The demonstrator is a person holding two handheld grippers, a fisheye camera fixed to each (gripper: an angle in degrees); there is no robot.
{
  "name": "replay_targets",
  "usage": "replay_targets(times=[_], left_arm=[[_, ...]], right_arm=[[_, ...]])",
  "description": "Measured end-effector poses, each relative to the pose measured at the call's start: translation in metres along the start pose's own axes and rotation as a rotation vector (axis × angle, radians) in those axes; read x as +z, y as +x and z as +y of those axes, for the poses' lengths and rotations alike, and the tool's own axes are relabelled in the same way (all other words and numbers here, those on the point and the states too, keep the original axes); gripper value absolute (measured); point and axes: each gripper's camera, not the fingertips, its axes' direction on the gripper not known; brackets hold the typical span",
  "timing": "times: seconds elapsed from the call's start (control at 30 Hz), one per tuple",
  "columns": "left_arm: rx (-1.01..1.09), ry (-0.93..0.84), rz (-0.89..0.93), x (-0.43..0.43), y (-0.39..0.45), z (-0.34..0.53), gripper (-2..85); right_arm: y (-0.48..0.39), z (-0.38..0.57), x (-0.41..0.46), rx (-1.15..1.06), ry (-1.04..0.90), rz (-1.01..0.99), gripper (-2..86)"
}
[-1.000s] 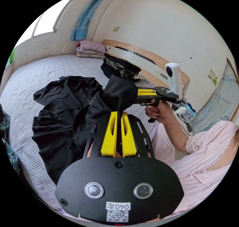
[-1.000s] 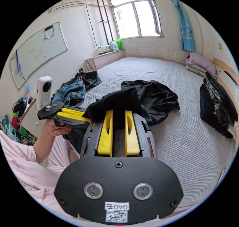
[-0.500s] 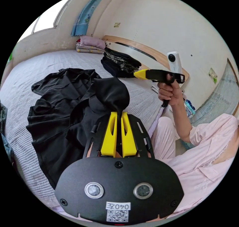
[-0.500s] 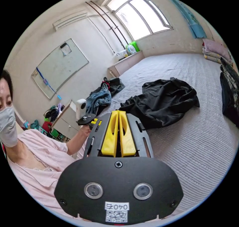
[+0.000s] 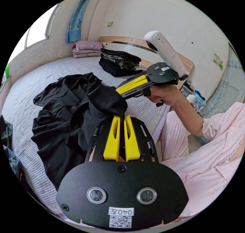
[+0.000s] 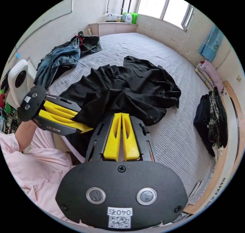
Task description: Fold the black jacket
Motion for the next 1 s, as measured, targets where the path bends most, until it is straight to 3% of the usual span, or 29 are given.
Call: replay_targets(times=[0.03,0.13,0.2,0.3,0.43,0.53,0.67,0.83,1.0], left_arm=[[-0.025,-0.003,0.002,-0.004,-0.004,0.004,-1.0],[-0.129,0.039,0.019,-0.019,-0.022,0.015,-1.0],[-0.184,0.084,0.028,-0.03,-0.028,0.016,-0.9],[-0.21,0.123,0.03,-0.043,-0.021,0.009,-0.5],[-0.248,0.131,-0.252,-0.086,0.011,-0.004,1.4],[-0.149,0.254,-0.413,-0.137,0.071,-0.02,-0.7],[0.061,0.294,-0.349,-0.164,0.147,-0.059,-0.9],[0.21,0.007,-0.569,-0.105,0.197,-0.121,-0.9],[0.177,-0.101,-0.532,-0.074,0.195,-0.142,-0.8]], right_arm=[[0.009,0.004,-0.007,0.015,0.025,-0.047,-0.6],[0.078,0.027,-0.044,0.135,0.184,-0.451,-0.9],[0.136,0.048,-0.051,0.212,0.303,-0.824,-0.9],[0.181,0.067,-0.039,0.289,0.391,-1.091,-1.0],[0.201,0.08,-0.037,0.343,0.41,-1.086,-1.0],[0.209,0.083,-0.041,0.341,0.402,-1.035,-1.0],[0.212,0.078,-0.047,0.308,0.399,-1.006,-1.0],[0.204,0.079,-0.061,0.273,0.4,-0.892,-1.0],[0.193,0.088,-0.073,0.22,0.412,-0.818,-1.0]])
